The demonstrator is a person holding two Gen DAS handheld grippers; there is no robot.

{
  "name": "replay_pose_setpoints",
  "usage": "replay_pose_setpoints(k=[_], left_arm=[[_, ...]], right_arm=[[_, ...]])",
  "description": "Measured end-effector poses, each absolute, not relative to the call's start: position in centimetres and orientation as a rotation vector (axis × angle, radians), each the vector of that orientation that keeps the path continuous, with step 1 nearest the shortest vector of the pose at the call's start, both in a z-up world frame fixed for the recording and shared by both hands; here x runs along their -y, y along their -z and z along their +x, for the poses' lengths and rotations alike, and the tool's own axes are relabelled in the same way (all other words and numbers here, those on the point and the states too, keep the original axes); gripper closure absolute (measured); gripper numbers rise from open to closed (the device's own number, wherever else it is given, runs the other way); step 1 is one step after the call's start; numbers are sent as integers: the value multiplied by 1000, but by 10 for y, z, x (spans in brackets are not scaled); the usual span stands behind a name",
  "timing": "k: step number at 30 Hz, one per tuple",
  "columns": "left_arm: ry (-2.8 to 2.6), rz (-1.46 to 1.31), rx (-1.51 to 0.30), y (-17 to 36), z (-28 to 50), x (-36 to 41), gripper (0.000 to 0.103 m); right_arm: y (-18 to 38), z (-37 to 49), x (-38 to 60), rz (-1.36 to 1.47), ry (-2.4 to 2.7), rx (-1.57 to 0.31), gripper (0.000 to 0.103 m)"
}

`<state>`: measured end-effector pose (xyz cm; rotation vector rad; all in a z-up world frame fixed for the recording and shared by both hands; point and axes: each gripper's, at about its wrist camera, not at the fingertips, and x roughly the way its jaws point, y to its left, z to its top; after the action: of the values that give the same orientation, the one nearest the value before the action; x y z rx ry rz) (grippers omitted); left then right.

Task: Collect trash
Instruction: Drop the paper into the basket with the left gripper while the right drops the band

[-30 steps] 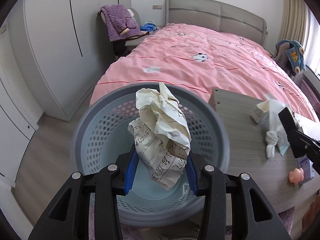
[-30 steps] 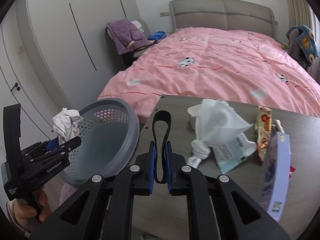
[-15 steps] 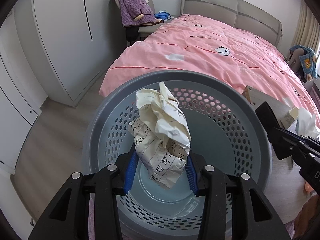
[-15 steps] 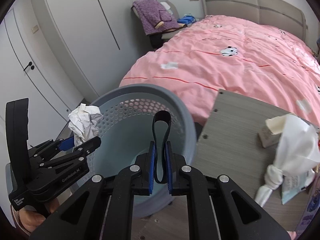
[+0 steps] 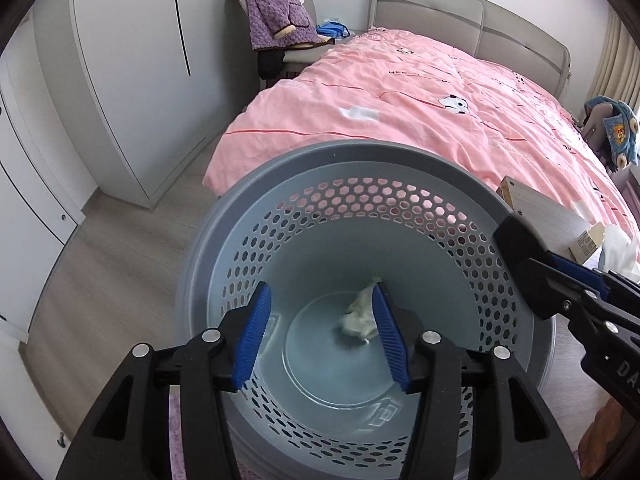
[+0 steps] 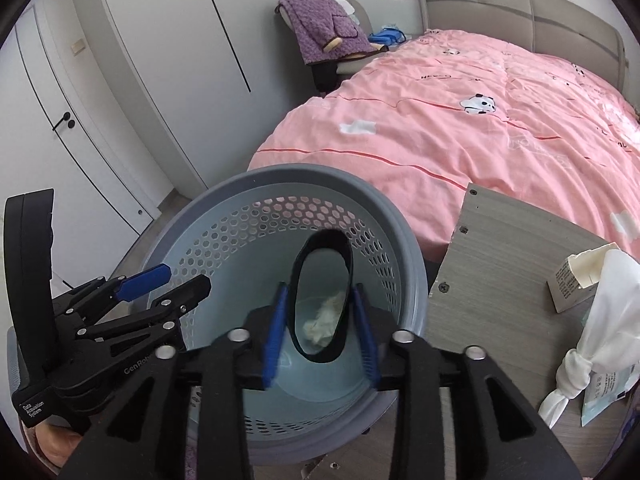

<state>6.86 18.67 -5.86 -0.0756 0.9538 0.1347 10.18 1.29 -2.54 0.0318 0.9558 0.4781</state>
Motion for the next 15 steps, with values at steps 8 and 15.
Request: replay_pose_setpoints(k=[8, 15], left_arm=[[-143, -81, -939, 52, 63, -190, 45], [-139, -78, -936, 49, 57, -189, 43]], right_arm=[[21, 99, -11, 34, -477, -945, 65], [16, 96, -6, 41, -468, -934, 64]])
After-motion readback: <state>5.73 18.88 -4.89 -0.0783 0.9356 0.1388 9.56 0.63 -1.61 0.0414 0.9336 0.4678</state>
